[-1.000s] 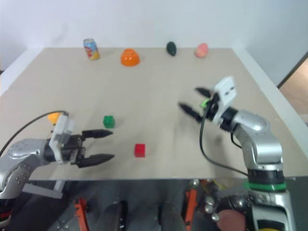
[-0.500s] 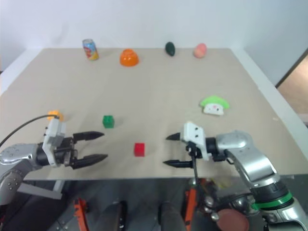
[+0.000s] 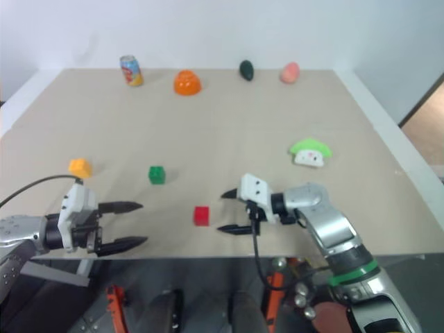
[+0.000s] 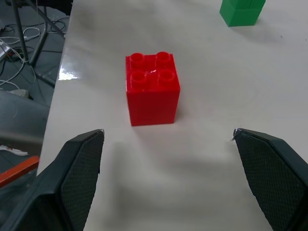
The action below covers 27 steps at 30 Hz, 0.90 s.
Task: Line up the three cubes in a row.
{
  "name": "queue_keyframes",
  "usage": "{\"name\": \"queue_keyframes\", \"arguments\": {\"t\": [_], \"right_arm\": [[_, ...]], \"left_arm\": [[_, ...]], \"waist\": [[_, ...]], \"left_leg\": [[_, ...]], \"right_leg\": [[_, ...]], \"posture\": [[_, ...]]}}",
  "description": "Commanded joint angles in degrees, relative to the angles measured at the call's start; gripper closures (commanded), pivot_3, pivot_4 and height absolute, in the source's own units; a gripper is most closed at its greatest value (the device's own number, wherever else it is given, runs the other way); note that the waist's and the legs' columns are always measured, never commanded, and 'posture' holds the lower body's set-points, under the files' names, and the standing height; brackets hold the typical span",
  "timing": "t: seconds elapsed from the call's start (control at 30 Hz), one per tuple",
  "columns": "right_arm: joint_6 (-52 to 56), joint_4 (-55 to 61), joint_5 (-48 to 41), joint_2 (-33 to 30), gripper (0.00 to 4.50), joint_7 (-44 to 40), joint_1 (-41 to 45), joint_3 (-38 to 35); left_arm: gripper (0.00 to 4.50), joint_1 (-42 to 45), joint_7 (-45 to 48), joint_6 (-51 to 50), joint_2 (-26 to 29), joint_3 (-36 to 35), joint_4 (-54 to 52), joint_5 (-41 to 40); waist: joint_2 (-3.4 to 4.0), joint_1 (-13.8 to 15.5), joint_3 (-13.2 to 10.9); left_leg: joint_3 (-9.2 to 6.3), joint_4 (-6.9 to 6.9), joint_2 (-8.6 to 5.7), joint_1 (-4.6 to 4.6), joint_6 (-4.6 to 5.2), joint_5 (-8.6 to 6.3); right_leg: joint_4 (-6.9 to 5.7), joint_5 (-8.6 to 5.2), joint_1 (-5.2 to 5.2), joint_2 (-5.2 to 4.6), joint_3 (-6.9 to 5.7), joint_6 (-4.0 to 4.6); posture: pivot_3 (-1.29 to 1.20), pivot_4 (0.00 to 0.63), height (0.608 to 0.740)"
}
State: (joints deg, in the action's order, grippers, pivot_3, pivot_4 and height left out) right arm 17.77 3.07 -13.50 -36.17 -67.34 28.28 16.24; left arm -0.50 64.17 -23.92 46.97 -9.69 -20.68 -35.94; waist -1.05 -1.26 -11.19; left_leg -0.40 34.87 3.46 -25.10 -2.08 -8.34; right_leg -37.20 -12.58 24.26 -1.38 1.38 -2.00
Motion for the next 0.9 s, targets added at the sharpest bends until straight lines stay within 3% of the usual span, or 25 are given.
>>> {"name": "queue_keyframes", "arguments": {"t": [0.03,0.77,0.8,0.9], "right_arm": [[-0.44,-0.19,0.4,1.2,0.04,-0.73,1.81,0.89],[-1.8,-8.93,4.38,7.72,0.04,-1.94,6.21,4.66],[-1.89,-9.17,4.52,7.85,0.57,-2.0,6.23,4.7],[-2.13,-9.86,4.81,8.2,1.58,-2.23,6.33,4.83]], "left_arm": [[0.0,-0.18,0.15,1.46,-0.28,-0.95,-0.6,0.13],[0.0,-1.09,-0.22,3.76,-2.8,-0.87,-0.1,1.42],[0.0,-1.07,-0.31,3.8,-2.93,-0.97,-0.09,1.34],[0.0,-1.07,-0.4,3.88,-3.09,-1.16,-0.06,1.28]], "waist": [[0.0,0.0,0.0],[-0.01,-0.01,0.01],[-0.01,-0.01,0.01],[-0.02,-0.01,0.02]], "left_leg": [[0.0,0.0,0.0,0.0,0.0,0.0],[0.02,0.0,0.03,0.02,0.0,0.01],[0.02,0.0,0.03,0.02,-0.01,0.01],[0.02,0.01,0.03,0.02,-0.01,0.01]], "right_leg": [[0.0,0.0,0.0,0.0,0.0,0.0],[-0.06,0.04,0.01,0.04,0.01,0.03],[-0.07,0.04,0.01,0.04,0.01,0.02],[-0.07,0.04,0.01,0.04,0.02,0.02]], "posture": [[0.0,0.15,0.738],[0.0,0.15,0.738],[0.0,0.15,0.738],[0.0,0.15,0.738]]}}
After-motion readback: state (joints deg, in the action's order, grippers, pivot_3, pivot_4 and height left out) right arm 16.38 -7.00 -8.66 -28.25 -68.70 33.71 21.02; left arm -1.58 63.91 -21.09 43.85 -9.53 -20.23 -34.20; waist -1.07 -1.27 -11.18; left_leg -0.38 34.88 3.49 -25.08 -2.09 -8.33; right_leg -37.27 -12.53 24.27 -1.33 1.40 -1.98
